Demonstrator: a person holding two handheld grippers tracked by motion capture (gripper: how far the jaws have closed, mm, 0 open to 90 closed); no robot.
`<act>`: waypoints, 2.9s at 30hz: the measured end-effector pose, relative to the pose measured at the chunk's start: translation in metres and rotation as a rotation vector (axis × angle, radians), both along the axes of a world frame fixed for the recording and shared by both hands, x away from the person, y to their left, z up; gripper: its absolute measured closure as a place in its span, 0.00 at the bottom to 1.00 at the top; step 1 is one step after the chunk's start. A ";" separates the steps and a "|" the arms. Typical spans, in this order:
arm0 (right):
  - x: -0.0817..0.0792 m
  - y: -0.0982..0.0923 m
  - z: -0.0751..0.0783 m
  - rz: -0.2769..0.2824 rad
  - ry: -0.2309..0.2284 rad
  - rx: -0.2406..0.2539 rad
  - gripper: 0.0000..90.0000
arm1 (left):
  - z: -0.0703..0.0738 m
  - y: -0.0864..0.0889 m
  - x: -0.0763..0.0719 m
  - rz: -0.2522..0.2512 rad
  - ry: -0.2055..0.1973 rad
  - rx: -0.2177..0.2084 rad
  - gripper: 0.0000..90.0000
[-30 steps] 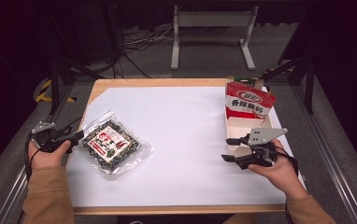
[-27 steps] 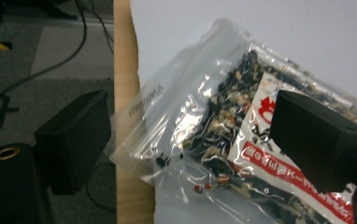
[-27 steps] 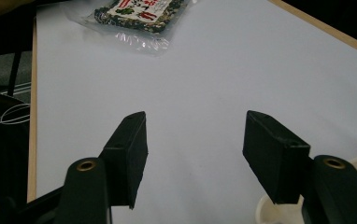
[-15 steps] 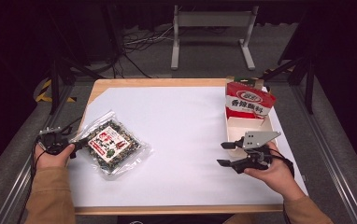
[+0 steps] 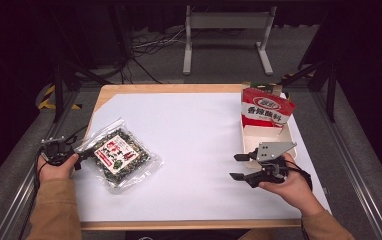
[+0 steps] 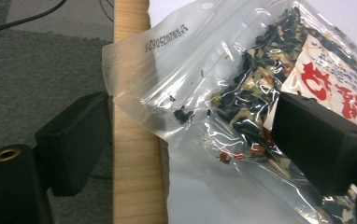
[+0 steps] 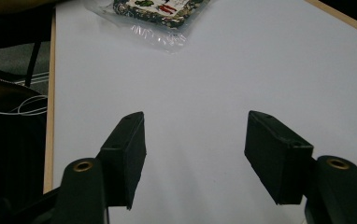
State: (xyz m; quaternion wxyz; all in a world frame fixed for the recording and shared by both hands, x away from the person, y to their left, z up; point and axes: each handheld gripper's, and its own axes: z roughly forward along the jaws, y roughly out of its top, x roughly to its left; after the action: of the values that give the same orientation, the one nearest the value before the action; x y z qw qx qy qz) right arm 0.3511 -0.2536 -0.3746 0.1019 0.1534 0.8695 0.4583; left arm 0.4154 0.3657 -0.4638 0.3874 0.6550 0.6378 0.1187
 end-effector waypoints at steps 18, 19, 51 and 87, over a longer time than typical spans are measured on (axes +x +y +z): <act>0.000 0.003 -0.003 0.011 0.000 -0.010 0.42 | 0.004 -0.010 -0.002 -0.041 -0.084 0.060 0.68; -0.001 0.003 -0.003 0.010 0.004 -0.009 0.42 | 0.005 -0.012 -0.002 -0.044 -0.089 0.085 0.70; -0.001 0.004 -0.001 0.000 -0.015 -0.007 0.42 | 0.049 -0.020 -0.011 -0.094 -0.211 0.082 0.97; 0.015 0.061 0.015 0.069 0.076 0.033 0.48 | 0.168 -0.080 -0.089 -0.361 -0.604 0.095 0.97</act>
State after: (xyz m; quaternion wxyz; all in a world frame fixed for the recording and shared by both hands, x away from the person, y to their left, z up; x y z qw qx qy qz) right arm 0.3662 -0.1923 -0.3600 0.0507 0.1424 0.8699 0.4695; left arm 0.3268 0.2853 -0.2960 0.5425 0.7097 0.3620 0.2663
